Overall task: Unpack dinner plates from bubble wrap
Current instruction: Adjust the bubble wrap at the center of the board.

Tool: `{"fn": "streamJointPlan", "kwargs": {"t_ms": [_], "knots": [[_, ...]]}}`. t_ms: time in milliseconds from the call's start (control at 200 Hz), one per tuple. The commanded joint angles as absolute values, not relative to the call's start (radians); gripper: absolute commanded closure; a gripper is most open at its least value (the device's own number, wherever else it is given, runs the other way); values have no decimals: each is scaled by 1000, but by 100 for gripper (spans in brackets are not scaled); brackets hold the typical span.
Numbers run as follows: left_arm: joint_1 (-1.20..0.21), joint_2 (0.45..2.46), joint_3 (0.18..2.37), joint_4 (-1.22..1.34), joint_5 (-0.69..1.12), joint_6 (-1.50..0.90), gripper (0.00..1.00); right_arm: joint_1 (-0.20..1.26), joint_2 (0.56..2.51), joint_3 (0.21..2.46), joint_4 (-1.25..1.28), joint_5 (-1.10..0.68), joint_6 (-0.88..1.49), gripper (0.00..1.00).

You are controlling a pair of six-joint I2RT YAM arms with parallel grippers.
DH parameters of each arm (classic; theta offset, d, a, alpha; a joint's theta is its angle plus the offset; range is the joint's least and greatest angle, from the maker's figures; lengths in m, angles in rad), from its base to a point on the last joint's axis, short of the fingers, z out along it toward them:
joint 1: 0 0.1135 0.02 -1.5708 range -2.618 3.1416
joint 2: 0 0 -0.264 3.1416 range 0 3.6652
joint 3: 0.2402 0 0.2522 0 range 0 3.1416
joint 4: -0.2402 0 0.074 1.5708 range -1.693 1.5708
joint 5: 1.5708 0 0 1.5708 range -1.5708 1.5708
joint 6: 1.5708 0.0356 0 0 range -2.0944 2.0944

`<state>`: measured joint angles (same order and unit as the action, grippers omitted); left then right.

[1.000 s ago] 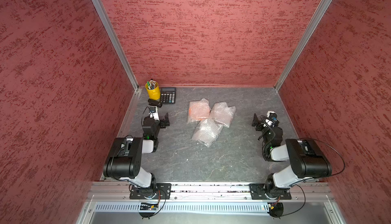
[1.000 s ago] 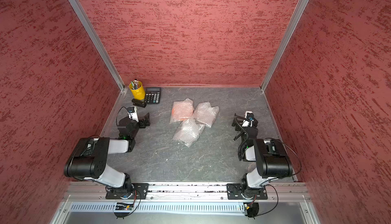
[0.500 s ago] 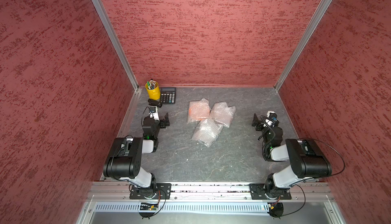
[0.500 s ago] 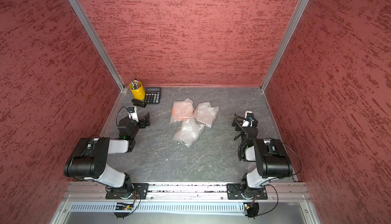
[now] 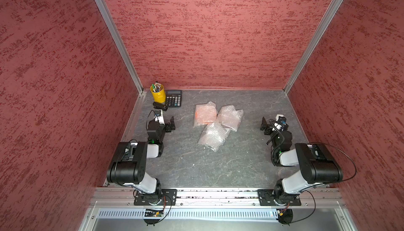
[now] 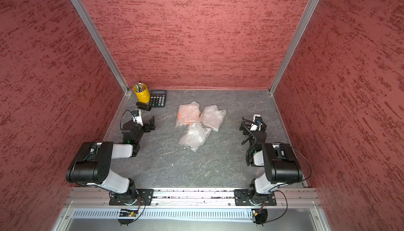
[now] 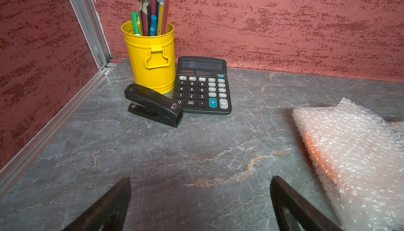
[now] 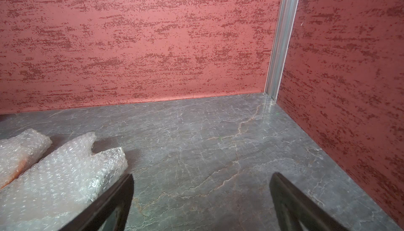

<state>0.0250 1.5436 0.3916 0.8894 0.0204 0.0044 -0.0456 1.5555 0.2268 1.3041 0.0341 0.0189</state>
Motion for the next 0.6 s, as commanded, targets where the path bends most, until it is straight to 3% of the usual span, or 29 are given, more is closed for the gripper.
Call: {"fn": "streamJointPlan", "kwargs": {"t_ms": [0,160,291,426,591], "knots": [[28,1514,380,885,-20,-14,0,-46,1517,223,1293,66,40,1],[24,1383,365,800,-112,-42,0,-45,1399,302,1043,127,68,1],[23,1265,410,578,-156,-111,0,-46,1340,393,819,112,131,1],[2,1196,512,271,-93,-141,0,-46,1299,476,626,-42,181,1],[-157,1197,654,-3,-87,-95,0,-34,1268,515,502,-269,247,1]]}}
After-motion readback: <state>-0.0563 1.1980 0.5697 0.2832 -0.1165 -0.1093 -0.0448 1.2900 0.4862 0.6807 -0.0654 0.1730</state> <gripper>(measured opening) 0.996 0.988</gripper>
